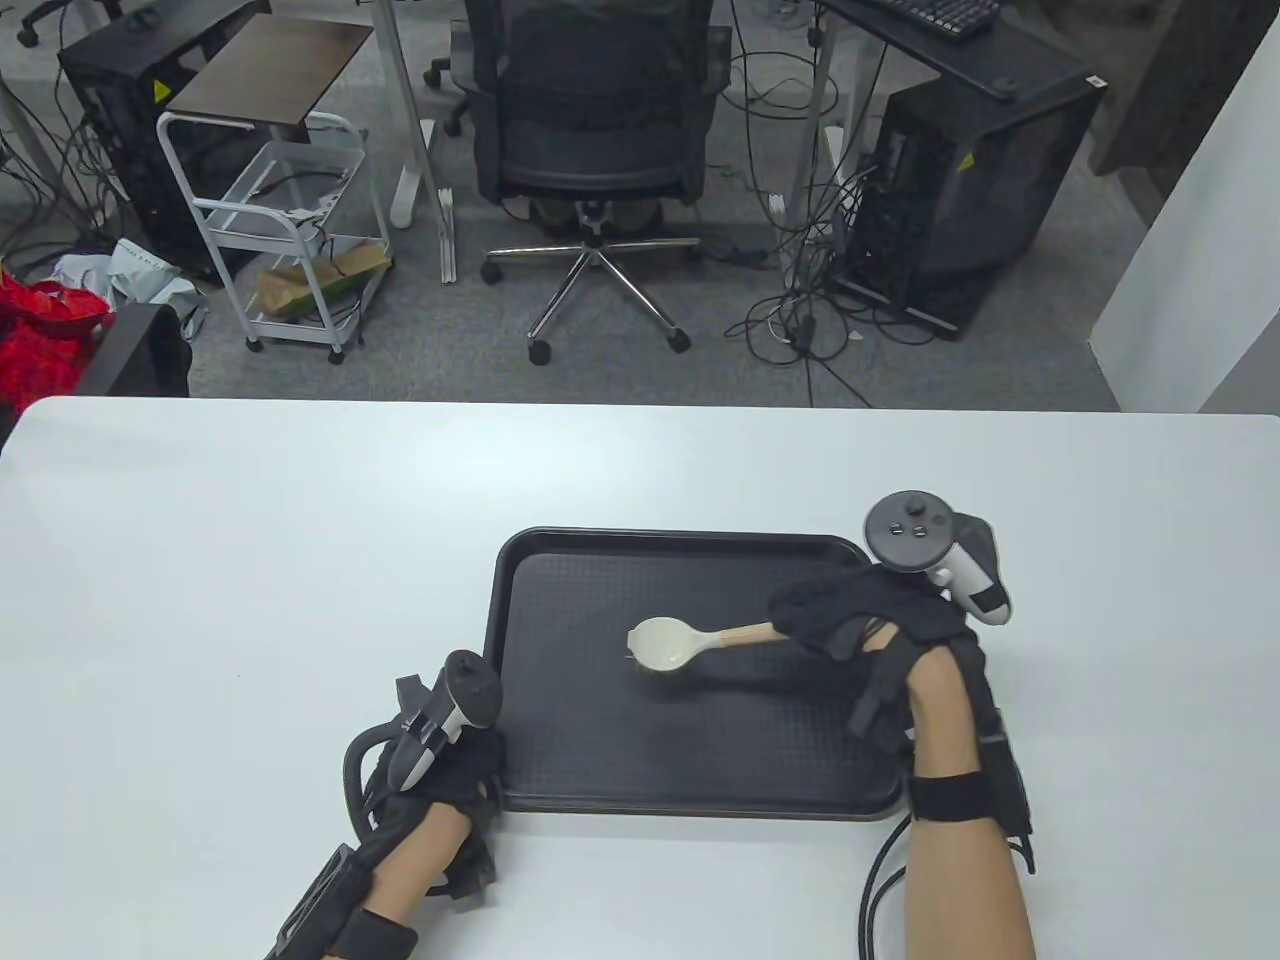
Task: Scrub the tray with pot brush
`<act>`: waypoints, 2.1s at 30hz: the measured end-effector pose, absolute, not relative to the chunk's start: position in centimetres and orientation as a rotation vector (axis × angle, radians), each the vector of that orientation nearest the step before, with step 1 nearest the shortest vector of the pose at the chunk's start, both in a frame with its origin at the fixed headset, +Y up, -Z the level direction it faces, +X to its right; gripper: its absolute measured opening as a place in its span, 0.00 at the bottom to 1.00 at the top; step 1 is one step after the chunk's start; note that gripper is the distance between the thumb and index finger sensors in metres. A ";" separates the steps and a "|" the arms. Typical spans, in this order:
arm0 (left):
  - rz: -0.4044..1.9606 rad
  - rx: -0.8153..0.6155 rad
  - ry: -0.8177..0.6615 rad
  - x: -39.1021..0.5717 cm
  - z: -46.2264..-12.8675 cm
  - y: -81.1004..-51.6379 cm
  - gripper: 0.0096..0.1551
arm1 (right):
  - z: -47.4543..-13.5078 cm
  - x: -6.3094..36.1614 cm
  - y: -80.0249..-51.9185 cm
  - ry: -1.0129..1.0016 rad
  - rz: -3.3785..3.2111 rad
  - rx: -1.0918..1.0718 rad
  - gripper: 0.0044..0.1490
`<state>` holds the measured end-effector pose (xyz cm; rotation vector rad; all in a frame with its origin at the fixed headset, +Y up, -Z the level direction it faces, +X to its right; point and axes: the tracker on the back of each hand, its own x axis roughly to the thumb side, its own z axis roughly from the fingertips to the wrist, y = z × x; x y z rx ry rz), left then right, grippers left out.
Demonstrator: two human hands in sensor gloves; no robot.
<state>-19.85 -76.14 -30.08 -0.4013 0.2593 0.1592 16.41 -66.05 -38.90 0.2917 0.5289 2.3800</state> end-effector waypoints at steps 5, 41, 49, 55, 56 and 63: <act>0.162 -0.403 0.257 -19.8 -30.1 -76.1 0.35 | -38.8 10.7 -67.6 0.499 2.360 0.339 0.29; 0.163 -0.403 0.254 -19.9 -30.1 -76.2 0.35 | -39.0 11.9 -69.2 0.748 2.604 0.183 0.28; 0.162 -0.403 0.254 -19.9 -30.1 -76.2 0.35 | -39.4 17.3 -68.4 0.737 2.580 0.044 0.28; 0.163 -0.404 0.254 -19.9 -30.1 -76.2 0.35 | -39.5 22.3 -68.9 0.725 2.509 -0.069 0.28; 0.165 -0.405 0.254 -19.9 -30.1 -76.2 0.35 | -39.5 23.3 -69.1 0.721 2.493 -0.104 0.28; 0.167 -0.405 0.254 -19.9 -30.1 -76.2 0.35 | -38.7 29.3 -70.0 0.680 2.386 -0.256 0.27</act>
